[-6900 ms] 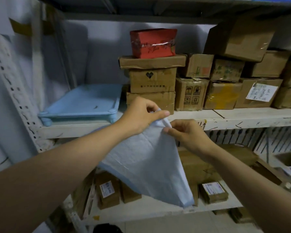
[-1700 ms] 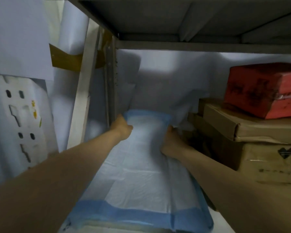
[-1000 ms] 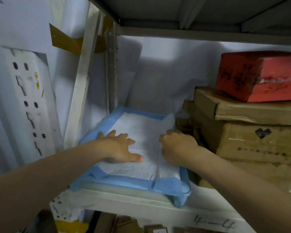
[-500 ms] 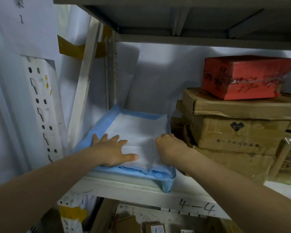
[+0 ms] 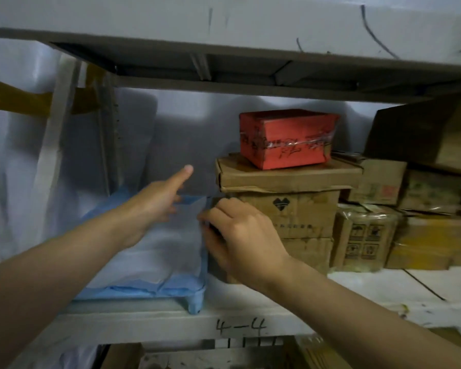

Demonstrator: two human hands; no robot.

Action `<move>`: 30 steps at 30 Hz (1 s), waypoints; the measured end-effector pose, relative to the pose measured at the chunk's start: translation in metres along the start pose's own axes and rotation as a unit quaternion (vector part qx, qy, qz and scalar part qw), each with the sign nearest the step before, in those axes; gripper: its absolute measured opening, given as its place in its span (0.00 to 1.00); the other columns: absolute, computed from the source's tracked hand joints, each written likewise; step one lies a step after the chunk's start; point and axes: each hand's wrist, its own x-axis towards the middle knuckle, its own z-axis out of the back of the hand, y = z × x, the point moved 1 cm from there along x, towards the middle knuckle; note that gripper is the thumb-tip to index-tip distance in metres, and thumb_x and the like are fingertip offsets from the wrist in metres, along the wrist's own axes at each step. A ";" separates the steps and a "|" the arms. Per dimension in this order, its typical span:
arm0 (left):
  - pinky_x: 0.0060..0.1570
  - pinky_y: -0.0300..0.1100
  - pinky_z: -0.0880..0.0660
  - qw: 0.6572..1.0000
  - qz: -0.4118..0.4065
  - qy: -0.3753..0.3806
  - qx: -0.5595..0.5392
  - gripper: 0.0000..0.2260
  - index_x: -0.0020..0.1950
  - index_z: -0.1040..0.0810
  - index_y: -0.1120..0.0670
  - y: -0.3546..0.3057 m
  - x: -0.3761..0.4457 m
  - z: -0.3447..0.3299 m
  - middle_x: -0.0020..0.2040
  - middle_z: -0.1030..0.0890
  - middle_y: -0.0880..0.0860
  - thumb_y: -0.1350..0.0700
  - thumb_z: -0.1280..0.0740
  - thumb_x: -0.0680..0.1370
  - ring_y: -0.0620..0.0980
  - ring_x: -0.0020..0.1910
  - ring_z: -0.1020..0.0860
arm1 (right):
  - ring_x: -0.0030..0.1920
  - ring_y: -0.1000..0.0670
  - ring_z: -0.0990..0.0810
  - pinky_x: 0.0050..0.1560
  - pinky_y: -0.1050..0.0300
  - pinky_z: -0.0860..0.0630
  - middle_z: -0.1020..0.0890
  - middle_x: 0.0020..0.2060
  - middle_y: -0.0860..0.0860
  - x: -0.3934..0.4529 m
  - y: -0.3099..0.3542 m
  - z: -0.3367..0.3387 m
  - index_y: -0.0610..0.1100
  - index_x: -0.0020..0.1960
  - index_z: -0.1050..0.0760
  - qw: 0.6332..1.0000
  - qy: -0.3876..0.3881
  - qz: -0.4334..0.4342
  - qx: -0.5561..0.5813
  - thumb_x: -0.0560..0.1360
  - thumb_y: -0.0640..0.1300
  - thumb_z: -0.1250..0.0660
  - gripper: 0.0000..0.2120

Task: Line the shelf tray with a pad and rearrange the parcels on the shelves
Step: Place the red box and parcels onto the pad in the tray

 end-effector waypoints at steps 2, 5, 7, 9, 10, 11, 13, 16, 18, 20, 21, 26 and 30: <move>0.62 0.52 0.25 0.993 0.034 0.028 -0.106 0.36 0.72 0.30 0.53 -0.020 -0.003 -0.015 0.63 0.23 0.56 0.29 0.41 0.74 0.58 0.59 0.21 | 0.40 0.44 0.23 0.37 0.47 0.26 0.22 0.40 0.46 -0.011 -0.016 0.025 0.41 0.49 0.19 0.998 -0.056 -0.014 -0.015 0.76 0.43 0.35 0.08; 0.54 0.52 0.21 0.977 0.047 0.053 -0.202 0.36 0.76 0.35 0.46 -0.038 -0.008 -0.030 0.70 0.28 0.51 0.30 0.36 0.73 0.60 0.60 0.21 | 0.41 0.51 0.25 0.38 0.57 0.27 0.23 0.43 0.50 -0.025 -0.043 0.063 0.43 0.50 0.21 0.987 -0.125 -0.099 -0.002 0.76 0.46 0.37 0.09; 0.45 0.48 0.18 0.969 0.066 0.072 -0.228 0.35 0.75 0.33 0.46 -0.045 -0.014 -0.040 0.72 0.28 0.52 0.31 0.33 0.72 0.59 0.53 0.18 | 0.41 0.58 0.29 0.40 0.63 0.31 0.26 0.44 0.55 -0.033 -0.060 0.087 0.45 0.51 0.23 0.967 -0.170 -0.187 0.020 0.77 0.48 0.39 0.09; 0.39 0.45 0.18 0.962 0.089 0.083 -0.246 0.33 0.72 0.28 0.50 -0.046 -0.019 -0.044 0.67 0.24 0.56 0.34 0.31 0.72 0.56 0.46 0.18 | 0.42 0.61 0.29 0.41 0.66 0.34 0.29 0.44 0.59 -0.033 -0.078 0.102 0.46 0.54 0.25 0.938 -0.191 -0.286 0.037 0.79 0.47 0.37 0.07; 0.36 0.44 0.19 0.958 0.097 0.084 -0.257 0.30 0.70 0.27 0.51 -0.048 -0.022 -0.048 0.65 0.23 0.57 0.37 0.30 0.73 0.55 0.43 0.18 | 0.44 0.61 0.29 0.43 0.67 0.33 0.30 0.45 0.58 -0.032 -0.090 0.110 0.46 0.56 0.25 0.925 -0.191 -0.327 0.041 0.79 0.48 0.35 0.08; 0.34 0.43 0.19 0.954 0.102 0.084 -0.270 0.28 0.70 0.26 0.51 -0.049 -0.024 -0.049 0.66 0.24 0.59 0.40 0.30 0.74 0.55 0.42 0.19 | 0.47 0.59 0.27 0.46 0.66 0.30 0.29 0.48 0.56 -0.029 -0.100 0.117 0.46 0.60 0.27 0.914 -0.188 -0.357 0.042 0.79 0.49 0.33 0.12; 0.32 0.43 0.19 0.944 0.108 0.085 -0.299 0.26 0.71 0.28 0.52 -0.052 -0.029 -0.050 0.69 0.27 0.61 0.45 0.29 0.76 0.55 0.41 0.19 | 0.58 0.51 0.25 0.57 0.53 0.23 0.29 0.58 0.52 -0.021 -0.121 0.126 0.47 0.68 0.32 0.900 -0.173 -0.396 0.057 0.76 0.55 0.29 0.25; 0.30 0.43 0.19 0.936 0.110 0.085 -0.324 0.21 0.69 0.27 0.56 -0.056 -0.034 -0.051 0.66 0.24 0.63 0.51 0.30 0.78 0.56 0.40 0.19 | 0.71 0.43 0.31 0.68 0.40 0.27 0.33 0.72 0.45 0.002 -0.138 0.127 0.47 0.77 0.42 0.890 -0.114 -0.425 0.119 0.68 0.65 0.25 0.47; 0.30 0.43 0.18 0.930 0.112 0.085 -0.340 0.19 0.68 0.27 0.59 -0.057 -0.037 -0.052 0.63 0.23 0.65 0.55 0.31 0.79 0.57 0.42 0.18 | 0.74 0.40 0.35 0.70 0.36 0.30 0.37 0.76 0.43 0.019 -0.142 0.123 0.49 0.80 0.48 0.884 -0.074 -0.432 0.163 0.58 0.73 0.27 0.60; 0.32 0.46 0.17 0.918 0.118 0.087 -0.368 0.17 0.67 0.27 0.60 -0.059 -0.040 -0.053 0.62 0.22 0.66 0.57 0.32 0.79 0.59 0.44 0.18 | 0.74 0.38 0.33 0.70 0.35 0.30 0.36 0.76 0.43 0.032 -0.143 0.117 0.51 0.80 0.50 0.869 -0.051 -0.444 0.212 0.54 0.76 0.29 0.64; 0.33 0.47 0.16 0.911 0.119 0.089 -0.384 0.16 0.67 0.28 0.60 -0.060 -0.042 -0.053 0.61 0.22 0.67 0.59 0.32 0.80 0.60 0.45 0.18 | 0.72 0.39 0.31 0.69 0.36 0.29 0.34 0.74 0.44 0.037 -0.145 0.113 0.51 0.80 0.49 0.861 -0.049 -0.449 0.235 0.55 0.76 0.29 0.63; 0.34 0.48 0.16 0.907 0.108 0.082 -0.399 0.14 0.64 0.27 0.62 -0.062 -0.045 -0.052 0.59 0.21 0.68 0.61 0.33 0.80 0.61 0.46 0.17 | 0.65 0.41 0.25 0.65 0.41 0.26 0.25 0.67 0.47 0.048 -0.156 0.103 0.48 0.78 0.42 0.839 -0.066 -0.464 0.276 0.60 0.74 0.29 0.55; 0.35 0.45 0.17 0.915 0.090 0.074 -0.385 0.09 0.59 0.24 0.63 -0.062 -0.045 -0.046 0.59 0.21 0.67 0.61 0.34 0.80 0.59 0.45 0.18 | 0.62 0.45 0.24 0.60 0.49 0.26 0.25 0.62 0.50 0.049 -0.160 0.106 0.48 0.74 0.37 0.856 -0.037 -0.442 0.264 0.63 0.67 0.24 0.47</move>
